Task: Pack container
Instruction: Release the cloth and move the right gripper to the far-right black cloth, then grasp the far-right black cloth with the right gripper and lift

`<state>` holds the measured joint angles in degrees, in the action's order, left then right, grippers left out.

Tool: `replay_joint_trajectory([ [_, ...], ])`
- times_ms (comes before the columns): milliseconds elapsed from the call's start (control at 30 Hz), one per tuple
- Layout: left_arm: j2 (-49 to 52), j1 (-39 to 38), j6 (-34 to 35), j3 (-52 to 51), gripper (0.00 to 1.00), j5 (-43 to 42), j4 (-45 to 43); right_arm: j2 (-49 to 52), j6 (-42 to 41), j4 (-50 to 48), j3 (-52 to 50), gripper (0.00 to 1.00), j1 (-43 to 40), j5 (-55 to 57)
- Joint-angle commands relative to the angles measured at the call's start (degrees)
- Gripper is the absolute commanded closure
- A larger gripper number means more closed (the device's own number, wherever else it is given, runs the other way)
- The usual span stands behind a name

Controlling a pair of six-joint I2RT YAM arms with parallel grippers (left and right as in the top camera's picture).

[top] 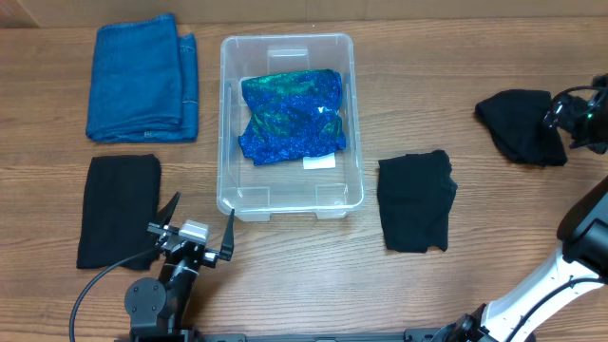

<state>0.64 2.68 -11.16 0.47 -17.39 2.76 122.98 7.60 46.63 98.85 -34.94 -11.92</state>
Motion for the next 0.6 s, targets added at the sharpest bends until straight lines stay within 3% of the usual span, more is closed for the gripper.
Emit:
replay_joint_trajectory([
  [0,-0.4,0.3,-1.1,-0.2,0.0,0.0,0.0,1.6,6.2,0.5,-0.2,0.07,-0.1,-2.8],
  [133,-0.4,0.3,-1.1,-0.2,0.0,0.0,0.0,2.2,5.3,2.2,-0.2,0.03,-0.1,-8.2],
  [300,-0.4,0.3,-1.1,-0.2,0.0,0.0,0.0,2.2,-11.1,5.7,-0.2,0.01,-0.1,-12.1],
  [567,-0.4,0.3,-1.1,-0.2,0.0,0.0,0.0,2.2,-12.5,9.7,-0.1,0.02,-0.1,-39.7],
])
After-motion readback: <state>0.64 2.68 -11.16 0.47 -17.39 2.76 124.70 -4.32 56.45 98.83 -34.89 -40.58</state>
